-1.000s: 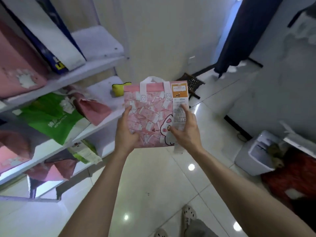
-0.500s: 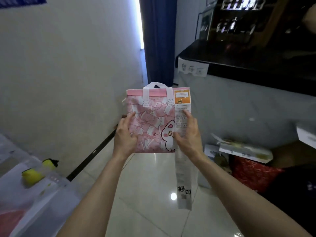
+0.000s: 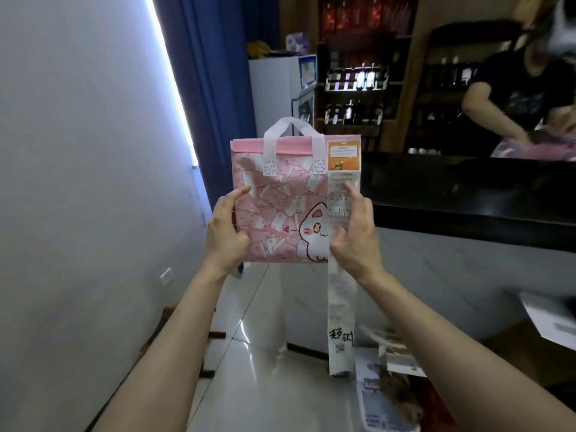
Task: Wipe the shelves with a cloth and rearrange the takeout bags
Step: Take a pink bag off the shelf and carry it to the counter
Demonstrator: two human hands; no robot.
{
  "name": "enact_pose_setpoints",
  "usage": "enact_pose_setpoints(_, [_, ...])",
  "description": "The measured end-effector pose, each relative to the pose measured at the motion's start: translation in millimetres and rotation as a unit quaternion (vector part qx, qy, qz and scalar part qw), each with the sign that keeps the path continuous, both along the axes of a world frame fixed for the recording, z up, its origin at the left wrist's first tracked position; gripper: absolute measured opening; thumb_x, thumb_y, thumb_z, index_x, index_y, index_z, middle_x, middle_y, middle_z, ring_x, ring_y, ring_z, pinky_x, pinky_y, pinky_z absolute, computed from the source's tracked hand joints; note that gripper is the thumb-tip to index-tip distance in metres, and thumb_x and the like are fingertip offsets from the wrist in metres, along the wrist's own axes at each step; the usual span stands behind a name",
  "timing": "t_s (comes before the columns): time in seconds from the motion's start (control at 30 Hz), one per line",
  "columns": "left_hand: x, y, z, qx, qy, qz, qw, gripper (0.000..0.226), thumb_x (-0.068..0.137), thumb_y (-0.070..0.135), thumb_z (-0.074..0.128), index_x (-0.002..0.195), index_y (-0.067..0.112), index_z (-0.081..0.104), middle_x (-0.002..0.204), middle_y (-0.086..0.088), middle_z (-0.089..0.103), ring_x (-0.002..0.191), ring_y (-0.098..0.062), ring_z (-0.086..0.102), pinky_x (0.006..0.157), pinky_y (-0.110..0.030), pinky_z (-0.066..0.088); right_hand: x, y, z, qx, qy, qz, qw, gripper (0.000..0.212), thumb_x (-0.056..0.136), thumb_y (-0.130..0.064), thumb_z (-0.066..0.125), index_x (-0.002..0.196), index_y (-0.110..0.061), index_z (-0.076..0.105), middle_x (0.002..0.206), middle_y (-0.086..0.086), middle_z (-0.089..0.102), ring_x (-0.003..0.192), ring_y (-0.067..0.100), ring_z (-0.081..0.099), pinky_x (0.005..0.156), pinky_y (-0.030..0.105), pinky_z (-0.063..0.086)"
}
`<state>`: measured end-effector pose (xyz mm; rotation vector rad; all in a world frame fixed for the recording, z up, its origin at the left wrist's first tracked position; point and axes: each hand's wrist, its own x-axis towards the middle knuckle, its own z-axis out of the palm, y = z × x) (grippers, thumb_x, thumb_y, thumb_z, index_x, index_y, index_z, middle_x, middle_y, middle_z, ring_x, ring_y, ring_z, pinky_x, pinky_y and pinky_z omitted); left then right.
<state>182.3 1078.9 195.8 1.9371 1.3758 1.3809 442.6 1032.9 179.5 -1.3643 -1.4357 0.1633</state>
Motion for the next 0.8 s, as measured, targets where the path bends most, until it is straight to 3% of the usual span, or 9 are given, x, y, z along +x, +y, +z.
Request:
enact_pose_setpoints(0.07, [7.8,55.9,9.6,0.018,-0.008,-0.034,0.999,0.08,0.085,-0.012,0.07,0.149,0.034,0.056,0.143,0.008,0.057,0.132,-0.02,0.062,0.103,-0.051,0.062,8.0,39.5,13.5,0.006,-0.01,-0.025,1.0,0.104,0.079,0.017,0.058,0.165,-0.03,0.025,0.14,-0.002,0.04,0.107,0.005,0.052,0.088,0.024,0.059])
enact_pose_setpoints(0.13, [16.9,107.9,18.2,0.033,-0.015,-0.063,0.997,0.082,0.082,-0.016,0.069,0.145,0.036,0.059,0.139,0.013,0.058,0.132,-0.015,0.062,0.104,-0.045,0.062,15.7,75.1,24.0,0.004,-0.016,-0.054,0.998,0.107,0.078,0.016,0.06,0.166,-0.033,0.021,0.142,-0.004,0.038,0.105,0.008,0.054,0.082,0.031,0.064])
enact_pose_setpoints(0.33, [46.6,226.1,35.4,0.064,-0.008,-0.11,0.992,0.089,0.071,-0.026,0.059,0.136,0.035,0.066,0.133,0.017,0.06,0.132,-0.012,0.061,0.103,-0.038,0.062,33.3,152.4,36.1,0.005,-0.042,-0.114,0.993,0.109,0.08,0.013,0.058,0.166,-0.04,0.016,0.153,-0.006,0.037,0.109,0.032,0.065,0.081,0.049,0.065])
enact_pose_setpoints(0.53, [62.8,295.3,22.5,0.069,0.04,-0.113,0.99,0.094,0.067,-0.027,0.052,0.131,0.04,0.067,0.122,0.022,0.055,0.114,-0.011,0.061,0.1,-0.042,0.059,37.6,208.8,23.3,-0.027,-0.038,-0.139,0.989,0.108,0.083,0.012,0.058,0.165,-0.044,0.014,0.153,-0.014,0.036,0.11,0.034,0.064,0.08,0.049,0.065])
enact_pose_setpoints(0.6, [62.8,307.8,8.5,0.057,0.057,-0.111,0.991,0.094,0.068,-0.028,0.052,0.132,0.039,0.067,0.124,0.018,0.055,0.115,-0.019,0.063,0.096,-0.034,0.059,33.5,221.1,6.9,-0.056,-0.027,-0.137,0.989,0.107,0.085,0.011,0.057,0.165,-0.044,0.013,0.152,-0.011,0.037,0.102,0.031,0.066,0.076,0.048,0.064])
enact_pose_setpoints(0.7, [56.3,315.7,-22.0,0.026,0.079,-0.11,0.99,0.091,0.074,-0.025,0.056,0.133,0.044,0.065,0.124,0.017,0.054,0.101,0.0,0.061,0.081,-0.013,0.052,25.5,232.3,-21.8,-0.099,-0.027,-0.126,0.987,0.106,0.089,0.009,0.055,0.163,-0.053,0.013,0.139,-0.004,0.042,0.088,0.024,0.065,0.067,0.048,0.063])
enact_pose_setpoints(0.8, [51.0,316.2,-45.6,0.008,0.101,-0.12,0.988,0.084,0.082,-0.017,0.06,0.137,0.047,0.061,0.128,0.02,0.053,0.109,0.004,0.057,0.096,-0.018,0.052,24.1,239.9,-37.7,-0.097,-0.019,-0.125,0.987,0.102,0.091,0.006,0.053,0.161,-0.059,0.015,0.132,-0.003,0.043,0.083,0.023,0.064,0.061,0.047,0.062])
